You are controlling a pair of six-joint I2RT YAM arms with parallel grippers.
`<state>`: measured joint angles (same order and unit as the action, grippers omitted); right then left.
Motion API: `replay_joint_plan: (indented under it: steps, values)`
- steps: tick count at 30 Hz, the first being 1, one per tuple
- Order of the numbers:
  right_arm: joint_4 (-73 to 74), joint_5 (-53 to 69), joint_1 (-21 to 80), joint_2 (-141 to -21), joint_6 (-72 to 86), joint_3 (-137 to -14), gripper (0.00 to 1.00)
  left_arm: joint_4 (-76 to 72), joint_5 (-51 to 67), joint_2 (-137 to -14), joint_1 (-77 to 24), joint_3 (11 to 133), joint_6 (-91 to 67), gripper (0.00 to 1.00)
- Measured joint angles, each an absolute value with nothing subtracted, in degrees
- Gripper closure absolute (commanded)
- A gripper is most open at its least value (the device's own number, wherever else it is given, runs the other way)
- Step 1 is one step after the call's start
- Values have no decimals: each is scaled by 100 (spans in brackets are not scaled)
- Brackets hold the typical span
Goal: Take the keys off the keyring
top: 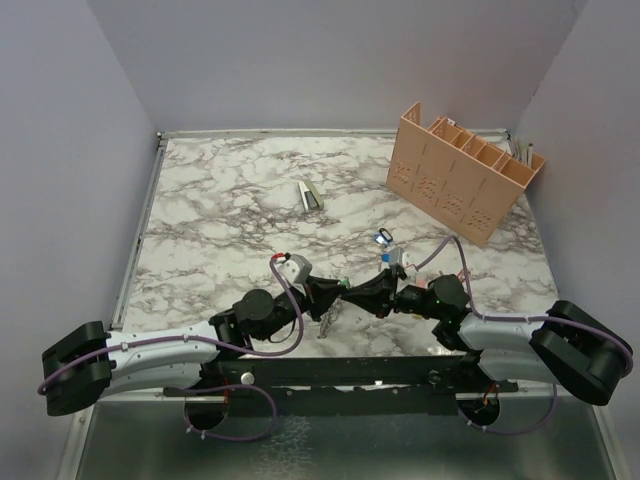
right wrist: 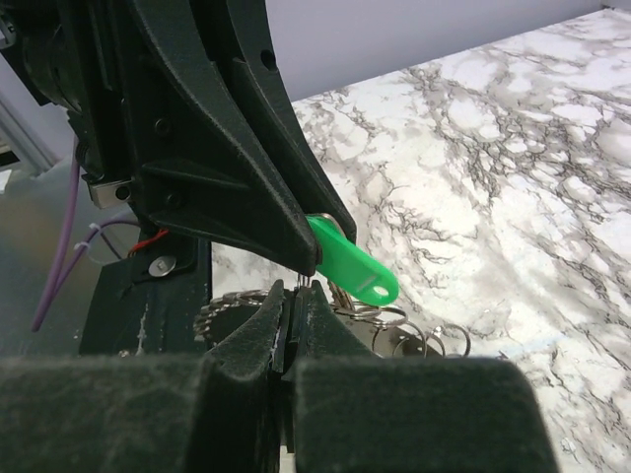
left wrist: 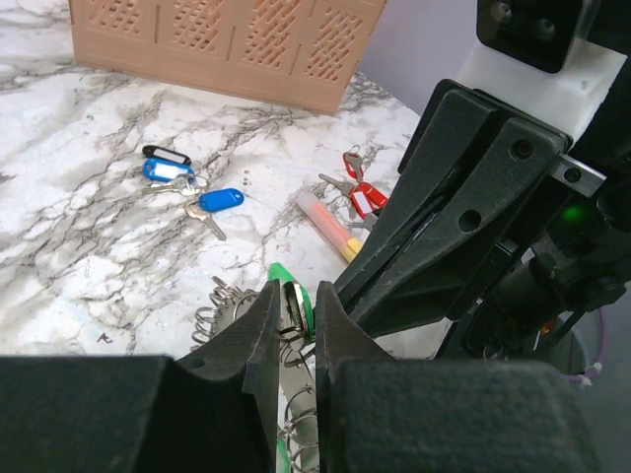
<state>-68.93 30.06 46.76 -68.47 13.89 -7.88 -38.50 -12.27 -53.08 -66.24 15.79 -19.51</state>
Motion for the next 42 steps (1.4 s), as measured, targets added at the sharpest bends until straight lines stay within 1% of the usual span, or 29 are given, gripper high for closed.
replay_joint_plan:
  steps: [16, 29, 37, 40, 42]
  values:
    - [-7124, 2681, 4748, -6847, 1332, -738, 99, -3695, -2005, -5002, -6716, 1363, -3166, 100]
    - [-7303, 2530, 4746, -6877, 1479, -561, 100, -3719, -2152, -5275, -6718, 1363, -3927, 100]
    - [-7332, 2488, 4757, -6893, 1520, -563, 100, -3710, -2191, -5137, -6726, 1326, -3951, 100]
    - [-7312, 2482, 4757, -6886, 1549, -582, 100, -3706, -2193, -5030, -6726, 1291, -3859, 97]
    - [-7249, 2467, 4757, -6840, 1551, -582, 100, -3699, -2241, -4936, -6724, 1251, -3732, 92]
